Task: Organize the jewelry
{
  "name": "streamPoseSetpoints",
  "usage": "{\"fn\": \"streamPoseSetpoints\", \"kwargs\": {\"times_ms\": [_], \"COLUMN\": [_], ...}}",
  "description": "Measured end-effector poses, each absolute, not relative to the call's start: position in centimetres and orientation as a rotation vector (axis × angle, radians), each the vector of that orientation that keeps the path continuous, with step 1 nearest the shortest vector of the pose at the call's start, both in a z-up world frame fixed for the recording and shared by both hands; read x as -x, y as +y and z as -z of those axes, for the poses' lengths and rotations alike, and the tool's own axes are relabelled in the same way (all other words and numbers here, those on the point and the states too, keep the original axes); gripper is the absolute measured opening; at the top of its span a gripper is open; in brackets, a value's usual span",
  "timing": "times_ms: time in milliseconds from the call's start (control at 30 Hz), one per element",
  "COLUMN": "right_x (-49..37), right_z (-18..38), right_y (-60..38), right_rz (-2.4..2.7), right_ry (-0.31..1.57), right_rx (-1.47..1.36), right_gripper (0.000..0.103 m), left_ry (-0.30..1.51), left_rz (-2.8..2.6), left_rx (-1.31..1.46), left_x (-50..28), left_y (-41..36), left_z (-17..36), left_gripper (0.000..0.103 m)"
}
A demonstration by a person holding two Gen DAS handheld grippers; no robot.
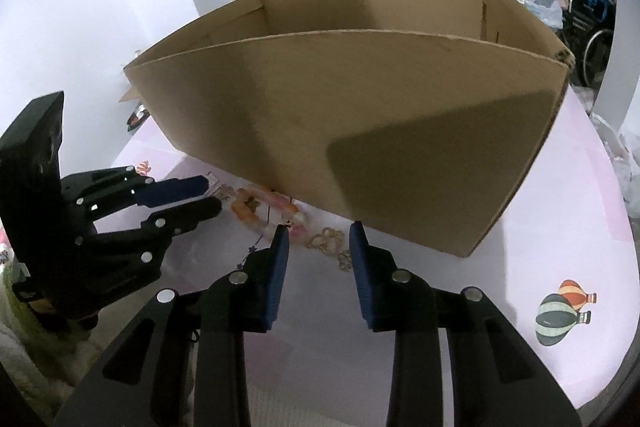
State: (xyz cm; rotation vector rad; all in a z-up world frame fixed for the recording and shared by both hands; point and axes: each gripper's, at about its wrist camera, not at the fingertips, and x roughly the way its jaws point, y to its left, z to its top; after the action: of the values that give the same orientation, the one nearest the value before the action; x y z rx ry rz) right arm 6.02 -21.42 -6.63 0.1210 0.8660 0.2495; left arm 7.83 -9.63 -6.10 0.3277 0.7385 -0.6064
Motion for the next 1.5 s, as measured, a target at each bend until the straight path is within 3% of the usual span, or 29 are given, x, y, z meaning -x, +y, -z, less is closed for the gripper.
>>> {"fn": "streamPoseSetpoints", "kwargs": {"times_ms": [200,1100,1500], "right_x": [-5.7,-7.3,-10.9], "right_z": [6.4,5.8,6.9], "right_y": [-21.5,-16.4,-13.0], "right_rz": [-0.268,-0.44,-0.477], "right_ry": [0.853,0.785,0.844], "right_rx": [-0.126,-0.083,0.082], "right_gripper": [0.029,0.027,0.016], "left_ry": [0.765,0.745,0.746], "left_rz": [0.617,0.513,0.497], "left_rx": [-0.306,-0.164,-0.11], "left_x": [-8.3,-7.2,-7.8], "left_y": [-9.2,-2.8,-0.9], "left_z": [5.8,3.8,4.4], "left_gripper": [0.001,0.0,0.0]}}
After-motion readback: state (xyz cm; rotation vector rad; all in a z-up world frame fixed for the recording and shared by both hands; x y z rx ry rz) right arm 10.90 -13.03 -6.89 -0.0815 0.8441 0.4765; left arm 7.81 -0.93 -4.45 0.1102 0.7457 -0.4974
